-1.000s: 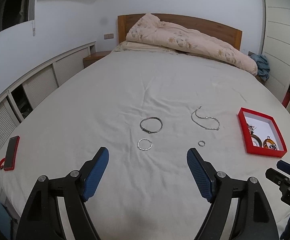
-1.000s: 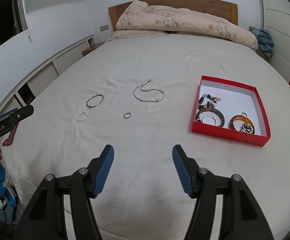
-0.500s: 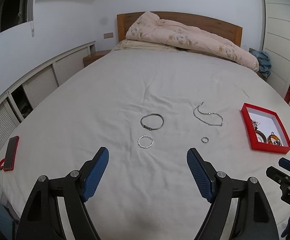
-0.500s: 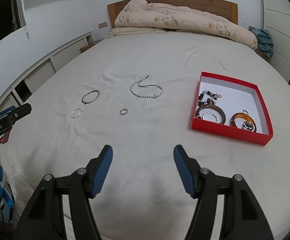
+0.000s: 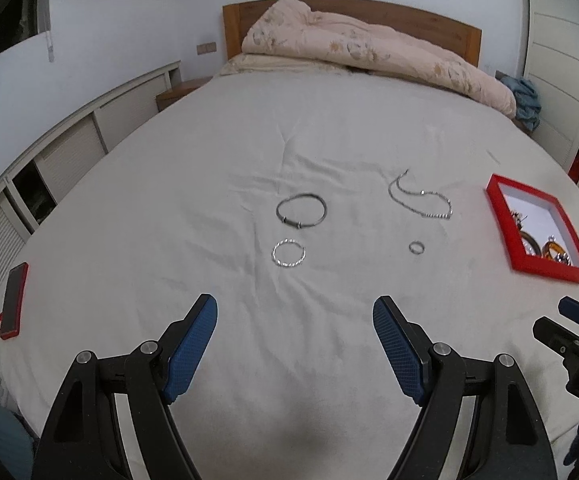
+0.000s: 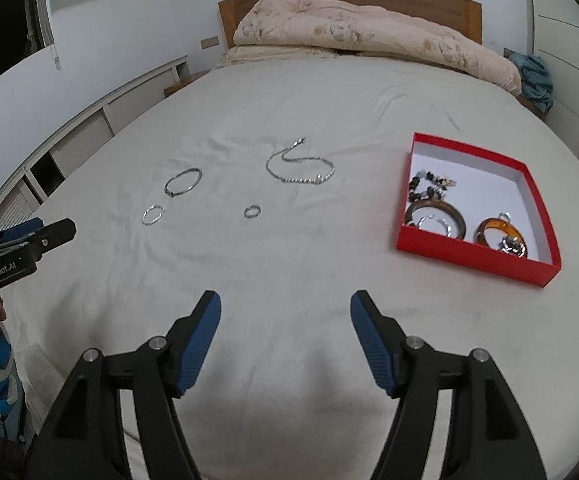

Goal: Organize jewelry

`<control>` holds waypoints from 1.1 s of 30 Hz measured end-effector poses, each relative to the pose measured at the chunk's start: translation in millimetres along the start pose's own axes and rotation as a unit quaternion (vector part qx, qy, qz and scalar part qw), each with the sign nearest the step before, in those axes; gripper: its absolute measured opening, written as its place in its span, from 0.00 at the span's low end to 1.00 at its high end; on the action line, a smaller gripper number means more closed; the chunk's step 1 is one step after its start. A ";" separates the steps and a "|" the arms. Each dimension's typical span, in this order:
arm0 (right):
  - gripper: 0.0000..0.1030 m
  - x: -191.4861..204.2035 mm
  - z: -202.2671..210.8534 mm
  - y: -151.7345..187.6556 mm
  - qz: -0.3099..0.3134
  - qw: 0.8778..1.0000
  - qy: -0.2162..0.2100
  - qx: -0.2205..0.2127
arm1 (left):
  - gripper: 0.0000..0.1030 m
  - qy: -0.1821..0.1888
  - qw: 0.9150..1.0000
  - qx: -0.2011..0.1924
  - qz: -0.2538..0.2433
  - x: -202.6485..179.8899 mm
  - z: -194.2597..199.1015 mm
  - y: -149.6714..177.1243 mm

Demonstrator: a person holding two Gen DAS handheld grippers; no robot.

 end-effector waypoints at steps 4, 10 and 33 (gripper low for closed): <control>0.64 4.4 -9.6 5.7 0.010 1.000 -0.003 0.017 | 0.82 -0.001 1.000 0.020 0.003 4.3 -10.2 10.5; 0.64 7.3 -22.9 10.6 0.013 1.000 -0.011 0.026 | 0.83 -0.010 0.999 0.041 0.019 15.5 -24.6 26.4; 0.64 25.2 -67.2 20.9 0.044 0.997 -0.042 0.048 | 0.84 -0.024 0.997 0.067 0.025 34.5 -61.5 42.7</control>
Point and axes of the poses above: each gripper's, at about its wrist camera, not at the fingertips, and z roughly against the way its jaws point, x to its left, y to its underside, the point moved 6 cm from there along -z, roughly the way its jaws point, and after that the axes turned 9 degrees about -x, right-handed, at the moved point
